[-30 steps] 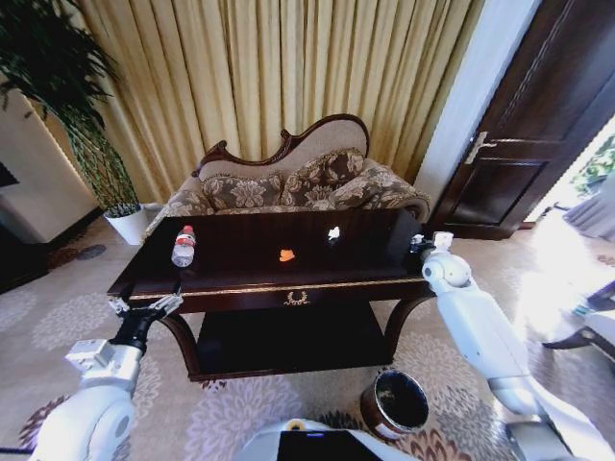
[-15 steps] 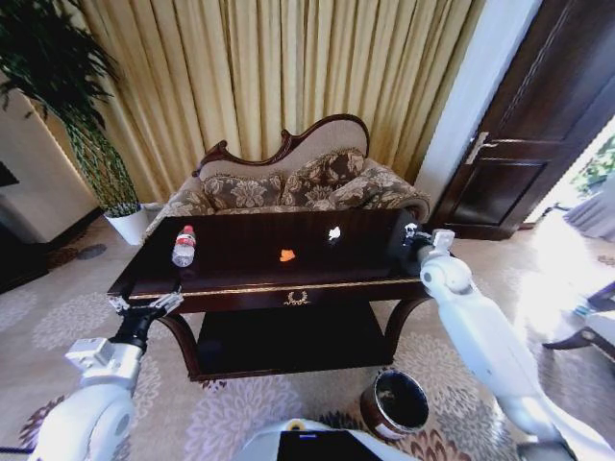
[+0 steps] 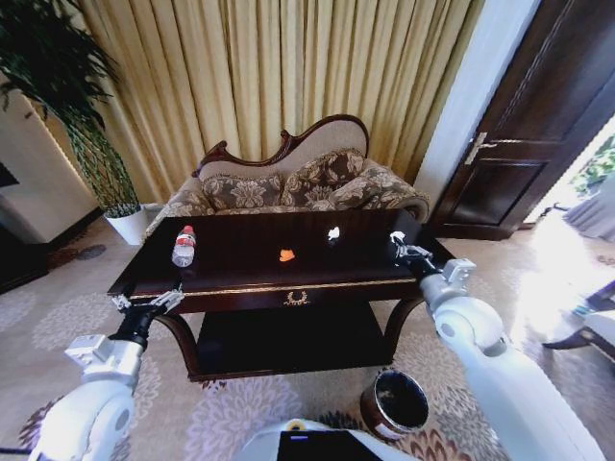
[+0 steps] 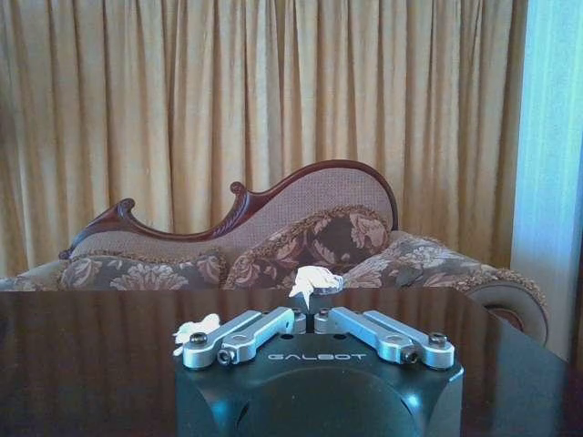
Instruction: Move to the front of the table and place the trash on the table into the trash bin.
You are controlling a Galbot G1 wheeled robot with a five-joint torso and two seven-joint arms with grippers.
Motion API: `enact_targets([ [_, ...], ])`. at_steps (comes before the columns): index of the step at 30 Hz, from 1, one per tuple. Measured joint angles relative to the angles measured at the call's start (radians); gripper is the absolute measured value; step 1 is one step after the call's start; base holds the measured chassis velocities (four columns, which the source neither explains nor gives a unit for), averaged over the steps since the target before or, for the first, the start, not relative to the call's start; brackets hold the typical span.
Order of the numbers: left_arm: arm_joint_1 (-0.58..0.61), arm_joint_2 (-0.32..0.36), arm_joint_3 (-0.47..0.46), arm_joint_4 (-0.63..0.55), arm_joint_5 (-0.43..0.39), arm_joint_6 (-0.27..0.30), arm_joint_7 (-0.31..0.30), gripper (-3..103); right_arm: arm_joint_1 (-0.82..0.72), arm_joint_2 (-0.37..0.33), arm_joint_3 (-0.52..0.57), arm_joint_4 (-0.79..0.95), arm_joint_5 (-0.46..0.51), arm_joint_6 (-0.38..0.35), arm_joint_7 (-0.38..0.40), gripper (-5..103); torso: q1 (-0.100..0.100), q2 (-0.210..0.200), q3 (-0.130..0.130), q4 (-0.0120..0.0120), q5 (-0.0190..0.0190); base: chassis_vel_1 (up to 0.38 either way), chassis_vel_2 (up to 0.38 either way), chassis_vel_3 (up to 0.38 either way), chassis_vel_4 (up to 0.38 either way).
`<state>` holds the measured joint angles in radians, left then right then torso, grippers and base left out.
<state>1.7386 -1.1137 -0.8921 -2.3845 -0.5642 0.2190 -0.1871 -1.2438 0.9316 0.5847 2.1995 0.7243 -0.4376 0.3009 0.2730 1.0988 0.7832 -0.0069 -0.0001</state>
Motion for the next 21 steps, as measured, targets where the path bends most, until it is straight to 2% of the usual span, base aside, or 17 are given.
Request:
enact_targets([
  [10, -0.017, 0.017, -0.009, 0.01, -0.018, 0.0, 0.001, 100, -0.065, 0.017, -0.005, 0.033, -0.037, 0.009, -0.001, 0, 0.0, 0.0, 0.0, -0.0001, 0.0001, 0.018, -0.019, -0.013, 0.021],
  [21, -0.021, 0.02, -0.006, 0.013, -0.02, 0.001, 0.002, 100, -0.088, 0.045, -0.011, 0.048, -0.064, 0.016, -0.01, 0, 0.0, 0.0, 0.0, -0.0001, 0.0, 0.151, -0.141, -0.142, 0.151],
])
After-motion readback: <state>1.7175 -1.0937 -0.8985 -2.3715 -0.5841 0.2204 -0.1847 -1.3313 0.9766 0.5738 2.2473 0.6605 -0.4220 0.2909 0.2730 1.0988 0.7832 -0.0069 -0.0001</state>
